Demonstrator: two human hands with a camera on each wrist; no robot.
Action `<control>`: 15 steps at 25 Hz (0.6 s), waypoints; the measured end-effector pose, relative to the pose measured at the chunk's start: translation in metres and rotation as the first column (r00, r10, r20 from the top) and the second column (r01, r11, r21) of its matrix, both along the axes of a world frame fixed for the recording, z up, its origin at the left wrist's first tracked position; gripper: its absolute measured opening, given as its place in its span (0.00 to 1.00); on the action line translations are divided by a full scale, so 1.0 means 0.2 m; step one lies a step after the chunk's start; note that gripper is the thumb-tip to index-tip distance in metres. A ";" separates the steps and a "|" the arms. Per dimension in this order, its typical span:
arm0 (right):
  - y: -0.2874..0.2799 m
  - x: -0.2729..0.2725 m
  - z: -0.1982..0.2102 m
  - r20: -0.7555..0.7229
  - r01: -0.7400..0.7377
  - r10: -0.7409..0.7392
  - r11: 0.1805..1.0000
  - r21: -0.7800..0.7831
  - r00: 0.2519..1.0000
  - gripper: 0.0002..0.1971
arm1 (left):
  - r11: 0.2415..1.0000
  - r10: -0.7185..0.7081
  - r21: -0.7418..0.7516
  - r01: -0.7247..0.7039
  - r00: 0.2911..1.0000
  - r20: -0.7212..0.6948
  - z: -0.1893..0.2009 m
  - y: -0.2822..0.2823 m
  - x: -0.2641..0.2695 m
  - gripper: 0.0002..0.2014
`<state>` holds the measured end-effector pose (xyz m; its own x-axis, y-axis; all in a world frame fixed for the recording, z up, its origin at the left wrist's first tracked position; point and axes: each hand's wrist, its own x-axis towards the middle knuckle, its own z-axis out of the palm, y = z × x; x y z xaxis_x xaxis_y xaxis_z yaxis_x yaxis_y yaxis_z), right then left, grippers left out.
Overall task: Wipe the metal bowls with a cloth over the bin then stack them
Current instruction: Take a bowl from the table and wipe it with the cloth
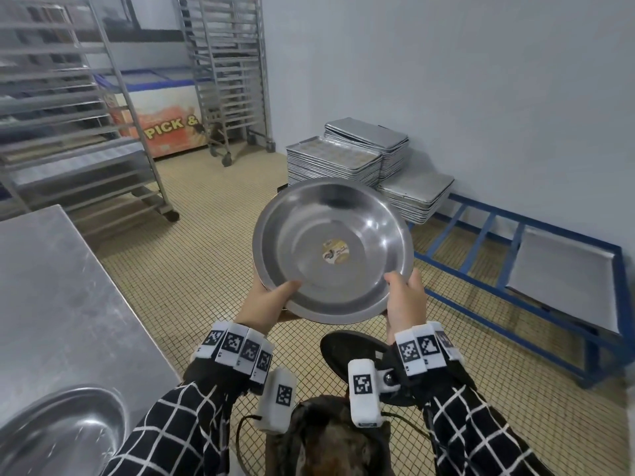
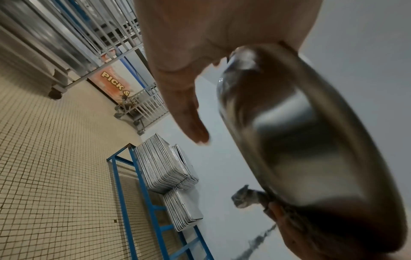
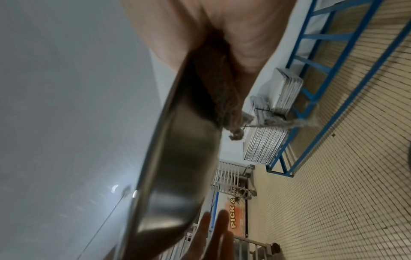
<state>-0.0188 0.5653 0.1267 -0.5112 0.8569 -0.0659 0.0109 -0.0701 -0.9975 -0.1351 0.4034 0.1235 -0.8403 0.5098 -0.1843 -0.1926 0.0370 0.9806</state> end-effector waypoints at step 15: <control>0.04 -0.07 -0.08 0.275 -0.374 0.263 0.764 0.526 0.925 0.17 | 0.938 -0.095 -0.327 -0.114 0.823 -0.560 -0.03 -0.20 -0.07 0.05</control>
<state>-0.0331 0.5733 0.1114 -0.7882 0.5592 0.2571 0.1080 0.5369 -0.8367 -0.1494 0.3644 0.1182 -0.8523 0.4968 0.1638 0.3831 0.3795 0.8421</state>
